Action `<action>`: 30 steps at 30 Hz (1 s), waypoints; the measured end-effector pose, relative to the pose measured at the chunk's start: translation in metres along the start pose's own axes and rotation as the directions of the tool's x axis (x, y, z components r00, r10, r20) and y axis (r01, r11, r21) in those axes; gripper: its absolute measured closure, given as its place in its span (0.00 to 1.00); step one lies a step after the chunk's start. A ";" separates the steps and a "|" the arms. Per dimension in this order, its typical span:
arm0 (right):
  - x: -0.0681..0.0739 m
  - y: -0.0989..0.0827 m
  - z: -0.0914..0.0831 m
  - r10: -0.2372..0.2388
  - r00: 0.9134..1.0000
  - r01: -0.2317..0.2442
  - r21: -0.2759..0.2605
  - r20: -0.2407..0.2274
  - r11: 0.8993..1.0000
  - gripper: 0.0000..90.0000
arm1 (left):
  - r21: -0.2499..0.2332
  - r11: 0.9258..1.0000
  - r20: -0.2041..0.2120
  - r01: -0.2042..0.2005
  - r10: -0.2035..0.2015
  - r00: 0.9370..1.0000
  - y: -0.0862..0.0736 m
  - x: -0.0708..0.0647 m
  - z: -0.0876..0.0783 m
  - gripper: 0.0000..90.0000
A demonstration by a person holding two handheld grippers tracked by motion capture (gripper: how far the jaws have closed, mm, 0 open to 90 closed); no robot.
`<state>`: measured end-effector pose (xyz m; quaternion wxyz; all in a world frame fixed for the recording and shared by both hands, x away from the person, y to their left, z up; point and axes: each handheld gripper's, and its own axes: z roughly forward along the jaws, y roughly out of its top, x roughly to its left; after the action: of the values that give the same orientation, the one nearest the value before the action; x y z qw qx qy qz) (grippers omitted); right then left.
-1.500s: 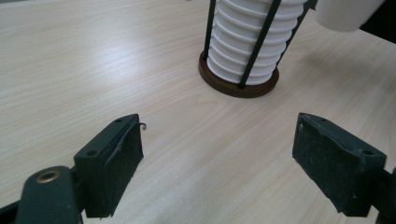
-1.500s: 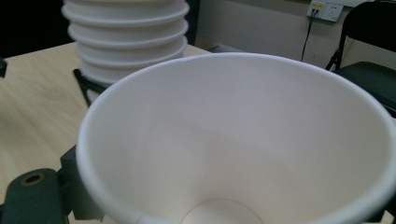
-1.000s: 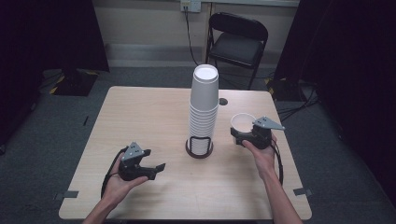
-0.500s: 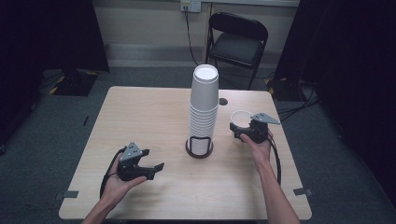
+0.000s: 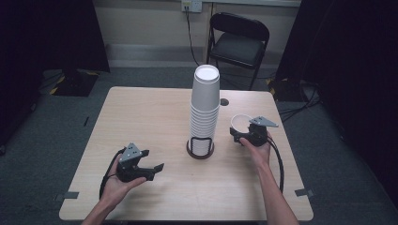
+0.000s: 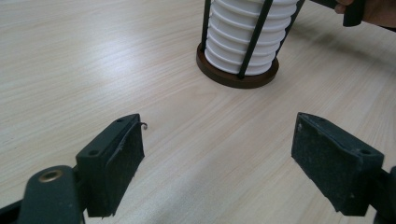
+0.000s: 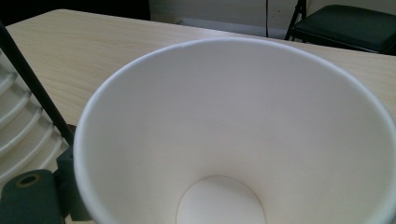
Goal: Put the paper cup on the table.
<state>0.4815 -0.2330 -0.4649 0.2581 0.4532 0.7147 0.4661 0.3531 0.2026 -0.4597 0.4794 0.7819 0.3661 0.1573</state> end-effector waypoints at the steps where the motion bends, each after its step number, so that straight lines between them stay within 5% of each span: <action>1: 0.000 0.000 0.000 -0.002 1.000 0.002 0.002 0.002 1.000 0.10 | 0.000 1.000 0.000 0.002 -0.002 1.000 0.000 0.000 0.000 0.19; 9: -0.001 -0.005 0.002 0.016 1.000 -0.015 0.042 -0.013 0.999 0.12 | 0.002 1.000 0.001 0.007 -0.007 1.000 -0.001 0.000 0.001 0.19; 15: 0.000 -0.009 -0.001 -0.022 1.000 0.022 0.065 -0.003 0.998 0.14 | 0.005 1.000 0.000 0.002 -0.002 1.000 -0.001 0.001 0.000 0.19; 30: -0.006 -0.021 -0.005 0.012 1.000 -0.010 0.154 -0.012 0.988 0.15 | 0.006 1.000 0.002 0.000 0.000 1.000 -0.001 0.000 0.001 0.19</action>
<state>0.4716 -0.2433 -0.4824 0.2151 0.4728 0.7476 0.4139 0.3534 0.2022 -0.4612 0.4775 0.7835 0.3661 0.1552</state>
